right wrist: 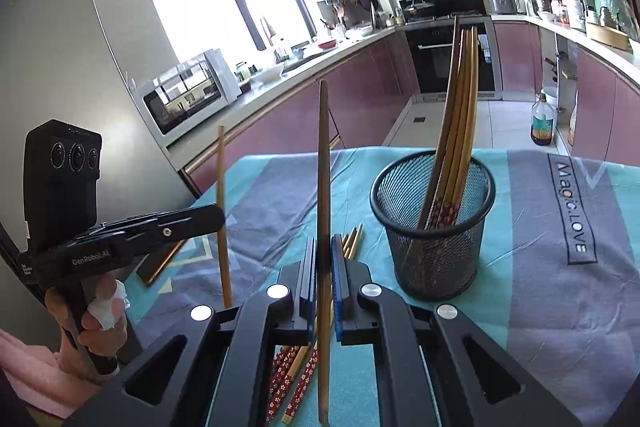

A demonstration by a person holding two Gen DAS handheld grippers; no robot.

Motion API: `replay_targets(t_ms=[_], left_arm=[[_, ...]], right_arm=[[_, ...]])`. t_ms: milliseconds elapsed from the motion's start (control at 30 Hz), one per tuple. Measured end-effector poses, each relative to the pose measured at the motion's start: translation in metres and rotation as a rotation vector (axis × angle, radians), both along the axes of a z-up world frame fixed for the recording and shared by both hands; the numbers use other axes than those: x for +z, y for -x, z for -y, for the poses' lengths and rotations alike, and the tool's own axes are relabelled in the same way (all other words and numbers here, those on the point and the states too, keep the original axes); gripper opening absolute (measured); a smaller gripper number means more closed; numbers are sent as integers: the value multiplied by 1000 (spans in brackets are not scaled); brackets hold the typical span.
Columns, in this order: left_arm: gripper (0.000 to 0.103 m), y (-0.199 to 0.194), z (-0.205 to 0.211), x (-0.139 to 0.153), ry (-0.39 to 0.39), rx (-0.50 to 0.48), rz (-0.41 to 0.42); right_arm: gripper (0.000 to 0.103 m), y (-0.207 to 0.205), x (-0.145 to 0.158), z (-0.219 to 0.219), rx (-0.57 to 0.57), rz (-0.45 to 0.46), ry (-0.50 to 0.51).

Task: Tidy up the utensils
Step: 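Lift the chopstick upright with the left tool, then lower the upright chopstick into the black mesh cup with the left tool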

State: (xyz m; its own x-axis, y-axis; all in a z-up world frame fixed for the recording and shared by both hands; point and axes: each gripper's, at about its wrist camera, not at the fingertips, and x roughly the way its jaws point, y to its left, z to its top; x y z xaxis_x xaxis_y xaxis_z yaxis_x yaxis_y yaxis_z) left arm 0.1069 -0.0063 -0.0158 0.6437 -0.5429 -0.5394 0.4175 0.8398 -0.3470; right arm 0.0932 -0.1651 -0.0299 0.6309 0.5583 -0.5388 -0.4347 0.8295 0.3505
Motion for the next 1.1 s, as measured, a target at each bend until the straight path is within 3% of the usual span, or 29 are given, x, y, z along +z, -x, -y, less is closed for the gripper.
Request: replay_targets(t_ms=[400,1100], left_arm=[[7,-1,6,55,89,0,112],[7,-26,59,136,67,-43,281]], right_arm=[[6,1,36,26,-45,108,-17],[6,-14,94,54,-123,273,5]])
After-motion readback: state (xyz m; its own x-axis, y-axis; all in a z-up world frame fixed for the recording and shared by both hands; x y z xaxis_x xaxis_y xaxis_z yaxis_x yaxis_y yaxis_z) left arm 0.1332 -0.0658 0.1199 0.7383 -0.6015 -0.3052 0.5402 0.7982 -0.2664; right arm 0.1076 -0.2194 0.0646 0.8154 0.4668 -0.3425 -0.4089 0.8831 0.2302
